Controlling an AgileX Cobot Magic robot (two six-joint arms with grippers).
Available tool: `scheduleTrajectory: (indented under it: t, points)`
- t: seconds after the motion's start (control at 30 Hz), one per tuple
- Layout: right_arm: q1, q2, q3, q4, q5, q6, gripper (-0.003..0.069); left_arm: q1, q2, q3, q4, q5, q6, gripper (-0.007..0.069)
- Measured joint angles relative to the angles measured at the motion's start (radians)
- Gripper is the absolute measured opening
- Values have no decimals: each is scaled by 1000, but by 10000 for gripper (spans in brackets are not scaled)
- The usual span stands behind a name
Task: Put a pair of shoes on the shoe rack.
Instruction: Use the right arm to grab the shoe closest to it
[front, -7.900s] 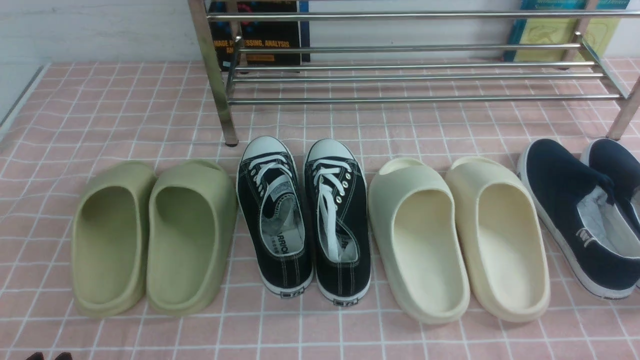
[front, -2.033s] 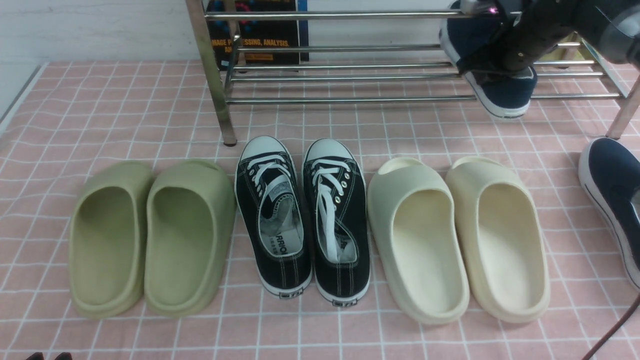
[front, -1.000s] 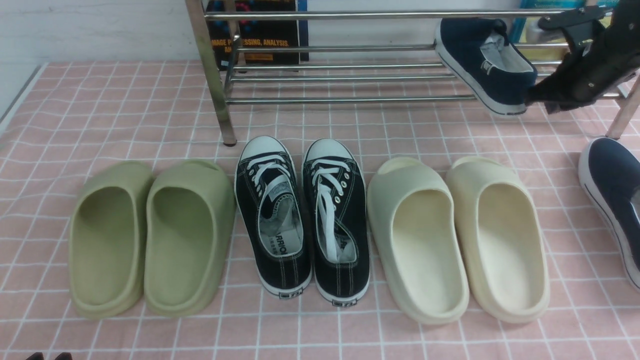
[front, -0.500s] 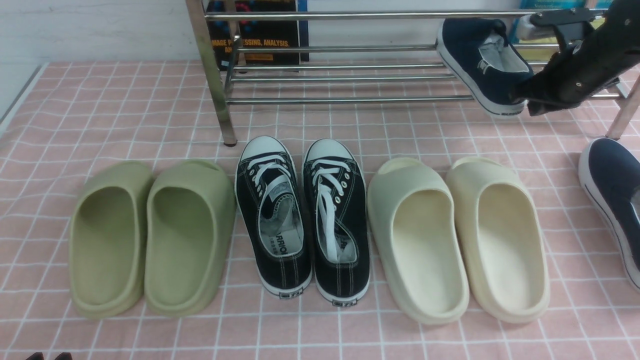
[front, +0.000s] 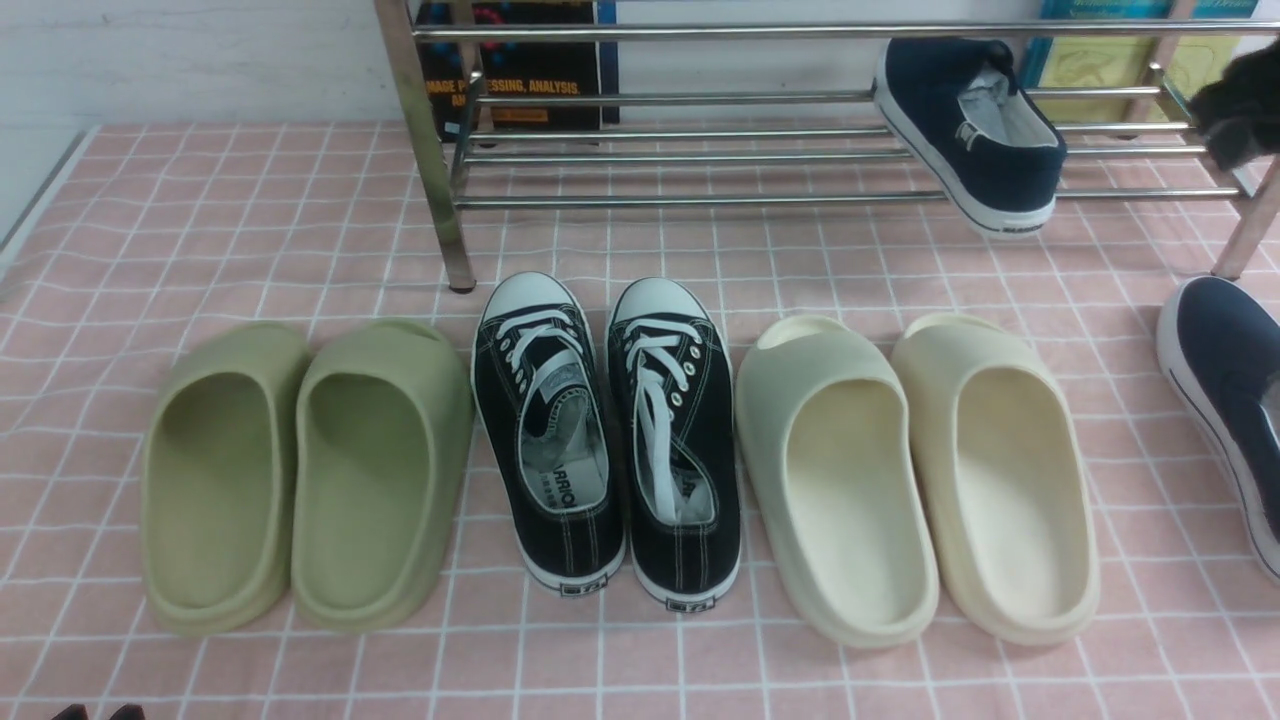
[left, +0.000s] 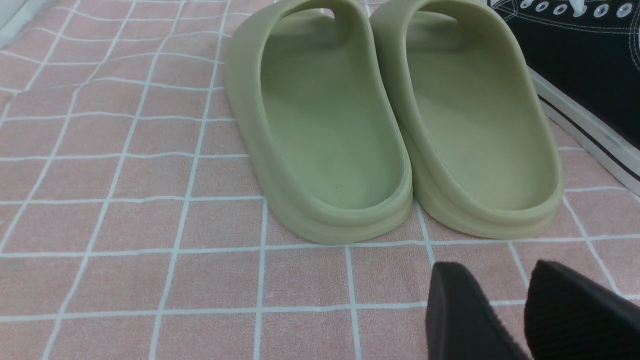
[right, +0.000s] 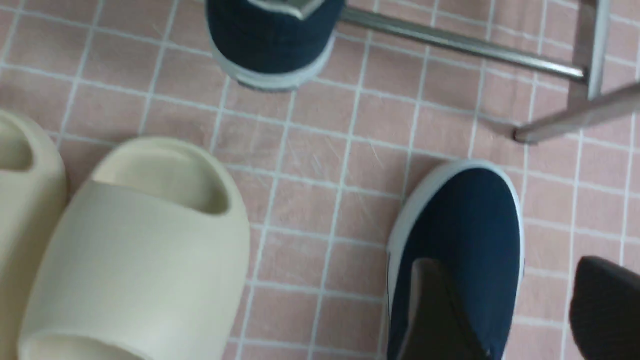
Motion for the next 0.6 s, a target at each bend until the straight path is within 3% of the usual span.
scheduleTrajectory:
  t: [0.13,0.33,0.57,0.6]
  points:
    - [-69,-23,195,-7,24,73,450,0,0,0,0,0,0,239]
    - [-105,-20,464,-14,-83,132,433,0,0,0,0,0,0,239]
    - [-105,-18,622,-4,-318,137,335,0,0,0,0,0,0,239]
    - [-105,-6,656,-4,-382,137,269,0,0,0,0,0,0,239]
